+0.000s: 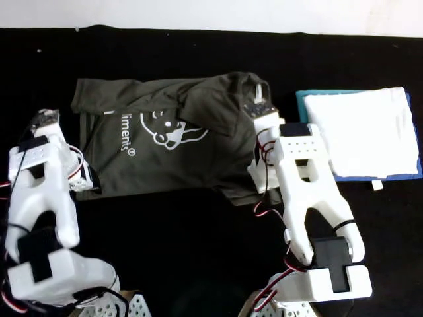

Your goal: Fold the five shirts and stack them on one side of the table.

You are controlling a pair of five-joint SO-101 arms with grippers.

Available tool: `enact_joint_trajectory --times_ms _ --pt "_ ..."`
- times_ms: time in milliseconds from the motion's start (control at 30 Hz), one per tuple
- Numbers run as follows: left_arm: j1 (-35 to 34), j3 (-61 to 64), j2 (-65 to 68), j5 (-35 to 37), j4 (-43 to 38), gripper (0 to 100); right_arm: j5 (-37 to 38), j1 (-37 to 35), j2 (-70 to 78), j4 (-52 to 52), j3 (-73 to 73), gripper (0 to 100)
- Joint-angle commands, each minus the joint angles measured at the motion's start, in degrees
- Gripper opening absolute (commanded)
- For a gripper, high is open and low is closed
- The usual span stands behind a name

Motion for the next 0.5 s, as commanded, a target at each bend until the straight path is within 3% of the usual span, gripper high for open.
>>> enact_joint_trajectory --times_ms 0,333,467 --pt "0.0 -3.6 3.6 -1.7 -1.5 22 0.6 0.7 -3.2 0.7 -0.9 0.6" --pt "1.4 -10.3 13.9 -1.8 -1.2 20 0.6 0.7 -3.6 3.6 -1.9 0.6" --pt "4.5 -10.6 13.9 -1.8 -0.6 1 0.7 0.7 -6.5 4.2 -2.3 0.6"
